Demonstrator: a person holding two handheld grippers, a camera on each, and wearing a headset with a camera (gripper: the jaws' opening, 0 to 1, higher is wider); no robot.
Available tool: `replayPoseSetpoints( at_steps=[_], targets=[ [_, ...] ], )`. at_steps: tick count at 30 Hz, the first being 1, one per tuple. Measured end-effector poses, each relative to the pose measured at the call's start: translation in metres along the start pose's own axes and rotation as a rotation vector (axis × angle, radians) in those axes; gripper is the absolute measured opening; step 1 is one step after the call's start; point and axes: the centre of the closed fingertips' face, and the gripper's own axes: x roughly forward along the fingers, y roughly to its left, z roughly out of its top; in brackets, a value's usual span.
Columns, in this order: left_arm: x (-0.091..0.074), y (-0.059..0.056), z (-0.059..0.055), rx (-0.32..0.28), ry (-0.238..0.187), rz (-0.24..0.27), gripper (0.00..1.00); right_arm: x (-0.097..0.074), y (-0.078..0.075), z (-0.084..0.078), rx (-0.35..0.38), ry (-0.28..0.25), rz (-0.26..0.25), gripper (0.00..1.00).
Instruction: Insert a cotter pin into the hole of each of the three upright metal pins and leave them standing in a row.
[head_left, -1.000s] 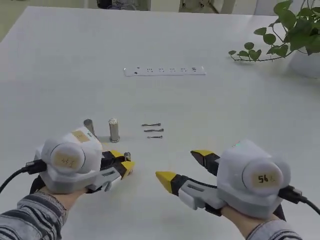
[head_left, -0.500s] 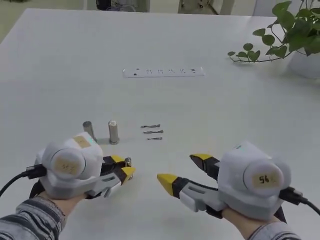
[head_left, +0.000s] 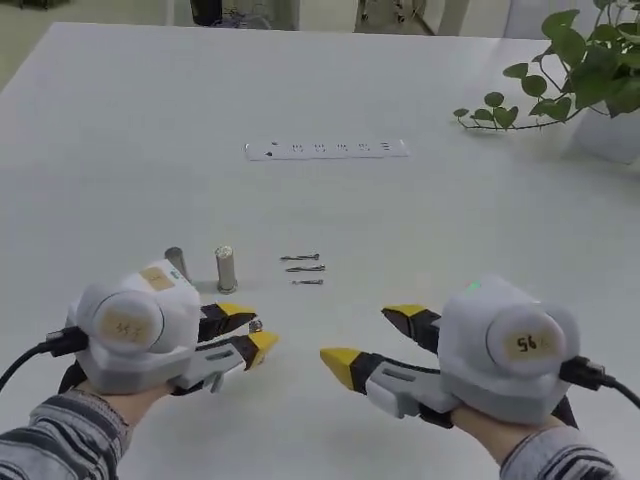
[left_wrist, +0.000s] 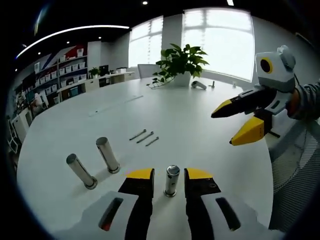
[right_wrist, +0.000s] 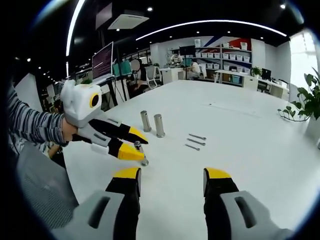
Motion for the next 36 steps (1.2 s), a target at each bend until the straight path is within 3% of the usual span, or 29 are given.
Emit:
replayPoseSetpoints(
  at_steps=[5, 8, 11, 16, 20, 25, 36],
  targets=[
    [-0.008, -0.004, 0.000, -0.001, -0.004, 0.020, 0.30, 0.006, -0.011, 0.008, -0.056, 0.019, 0.011, 0.45],
    [-0.011, -0.003, -0.001, -0.032, -0.005, 0.038, 0.35, 0.013, -0.020, 0.013, -0.080, 0.041, 0.025, 0.44],
    [-0.017, -0.002, 0.000, -0.051, -0.002, 0.062, 0.41, 0.022, -0.029, 0.014, -0.114, 0.092, 0.060, 0.40],
    [-0.025, -0.002, 0.004, -0.073, -0.025, 0.094, 0.50, 0.039, -0.038, 0.019, -0.143, 0.133, 0.108, 0.31],
    [-0.032, 0.001, 0.003, -0.078, -0.024, 0.135, 0.58, 0.053, -0.039, 0.014, -0.178, 0.209, 0.163, 0.31],
    [-0.040, 0.003, 0.001, -0.111, -0.029, 0.163, 0.65, 0.065, -0.036, 0.011, -0.221, 0.265, 0.217, 0.28],
    [-0.052, 0.003, -0.007, -0.114, -0.018, 0.215, 0.78, 0.092, -0.039, 0.006, -0.300, 0.369, 0.267, 0.22]
  ],
)
